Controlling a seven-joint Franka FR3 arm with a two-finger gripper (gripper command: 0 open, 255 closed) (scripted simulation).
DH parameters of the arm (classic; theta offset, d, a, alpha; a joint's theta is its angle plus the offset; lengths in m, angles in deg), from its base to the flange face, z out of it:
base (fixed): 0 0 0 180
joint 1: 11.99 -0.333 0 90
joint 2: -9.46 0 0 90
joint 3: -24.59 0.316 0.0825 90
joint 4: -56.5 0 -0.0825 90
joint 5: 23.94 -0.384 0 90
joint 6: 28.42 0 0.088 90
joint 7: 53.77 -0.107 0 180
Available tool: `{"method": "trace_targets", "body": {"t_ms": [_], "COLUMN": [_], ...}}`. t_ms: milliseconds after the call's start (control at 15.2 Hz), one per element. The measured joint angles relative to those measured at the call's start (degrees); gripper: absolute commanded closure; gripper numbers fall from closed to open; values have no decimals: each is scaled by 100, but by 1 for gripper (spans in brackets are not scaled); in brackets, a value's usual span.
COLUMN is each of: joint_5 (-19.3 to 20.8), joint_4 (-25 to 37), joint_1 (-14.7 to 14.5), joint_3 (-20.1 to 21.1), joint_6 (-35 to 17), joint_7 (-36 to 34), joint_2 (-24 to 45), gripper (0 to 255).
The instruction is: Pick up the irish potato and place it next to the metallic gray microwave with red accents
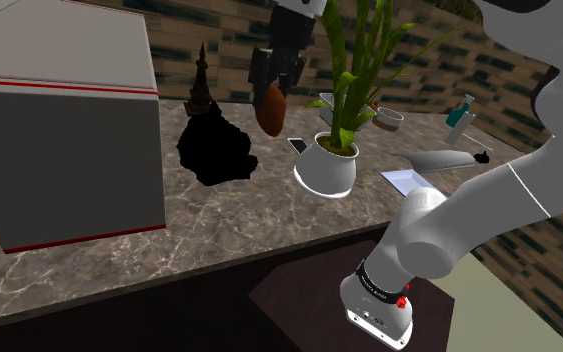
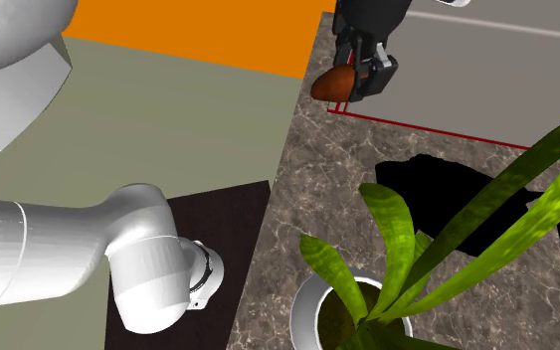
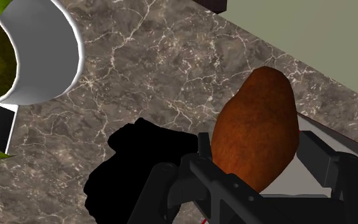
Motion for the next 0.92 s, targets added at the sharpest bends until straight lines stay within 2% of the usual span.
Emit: {"method": "trace_targets", "body": {"t_ms": [924], "joint_5": [48], "joint_4": [1545], "joint_1": [23], "joint_3": [-38], "joint_6": [1078], "joint_7": [-96], "joint_2": [466], "gripper": [255]}}
